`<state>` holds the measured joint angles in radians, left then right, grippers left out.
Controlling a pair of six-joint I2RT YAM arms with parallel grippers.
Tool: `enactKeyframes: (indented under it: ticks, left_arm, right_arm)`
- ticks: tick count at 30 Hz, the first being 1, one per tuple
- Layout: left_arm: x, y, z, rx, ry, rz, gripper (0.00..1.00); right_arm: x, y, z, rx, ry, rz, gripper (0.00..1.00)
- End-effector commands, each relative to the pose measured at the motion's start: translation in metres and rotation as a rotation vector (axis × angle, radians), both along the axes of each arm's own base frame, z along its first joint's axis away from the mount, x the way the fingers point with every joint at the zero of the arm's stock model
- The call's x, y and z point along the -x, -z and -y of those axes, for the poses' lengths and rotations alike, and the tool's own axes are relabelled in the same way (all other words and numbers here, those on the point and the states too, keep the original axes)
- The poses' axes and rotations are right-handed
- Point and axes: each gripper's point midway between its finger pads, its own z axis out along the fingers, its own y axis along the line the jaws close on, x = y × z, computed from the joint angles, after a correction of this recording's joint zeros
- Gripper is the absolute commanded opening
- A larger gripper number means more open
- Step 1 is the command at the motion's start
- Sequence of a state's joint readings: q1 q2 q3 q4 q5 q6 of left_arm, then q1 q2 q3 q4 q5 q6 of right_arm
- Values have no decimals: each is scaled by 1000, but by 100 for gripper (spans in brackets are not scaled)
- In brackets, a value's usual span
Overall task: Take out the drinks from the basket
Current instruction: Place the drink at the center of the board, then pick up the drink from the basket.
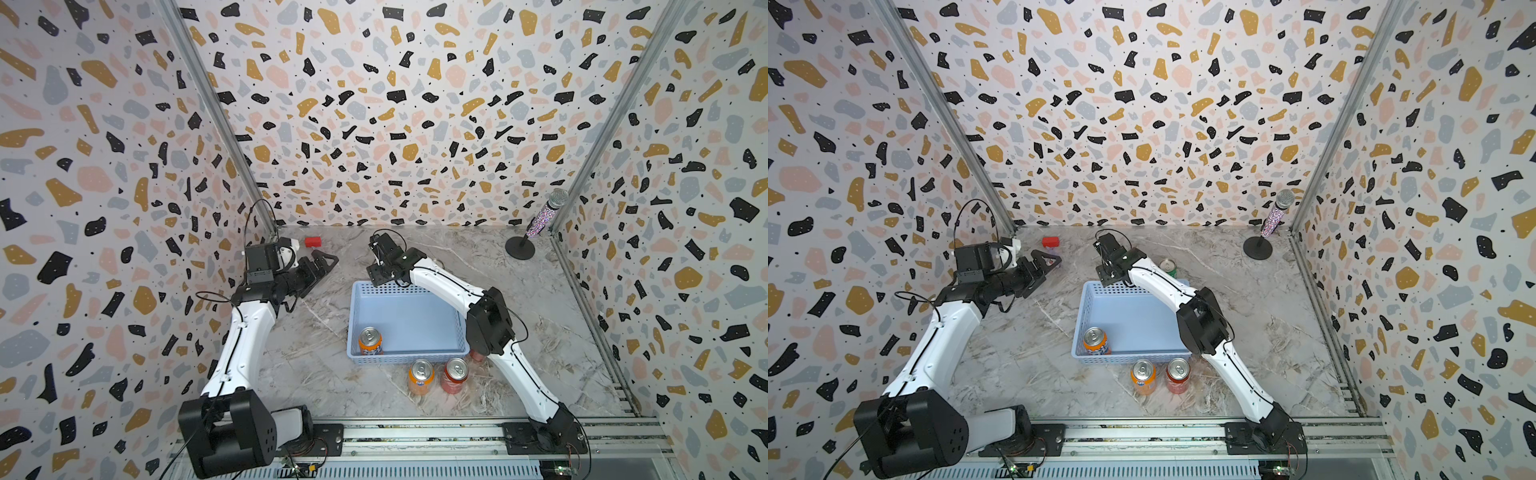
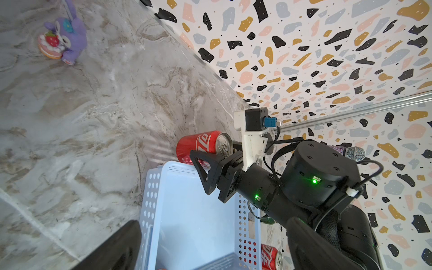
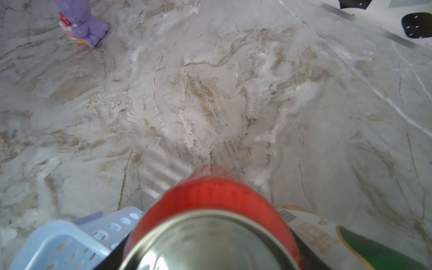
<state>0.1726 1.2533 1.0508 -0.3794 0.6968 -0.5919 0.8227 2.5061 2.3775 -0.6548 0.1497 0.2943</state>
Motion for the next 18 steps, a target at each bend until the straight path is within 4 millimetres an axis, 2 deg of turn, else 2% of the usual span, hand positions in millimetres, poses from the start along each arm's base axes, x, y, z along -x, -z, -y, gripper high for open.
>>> enactKeyframes:
  ticks: [1, 11, 14, 18]
  left_arm:
    - [-2, -2, 2, -3, 9, 27, 100]
    - [-2, -1, 0, -10, 4, 28, 100]
    - [-1, 1, 0, -10, 2, 22, 100]
    - [-1, 2, -1, -18, -3, 20, 100]
  right_arm:
    - [-2, -48, 1, -62, 6, 59, 77]
    - [12, -91, 9, -108, -11, 73, 81]
    - [25, -108, 10, -156, -34, 59, 82]
    - [55, -127, 17, -207, -68, 45, 82]
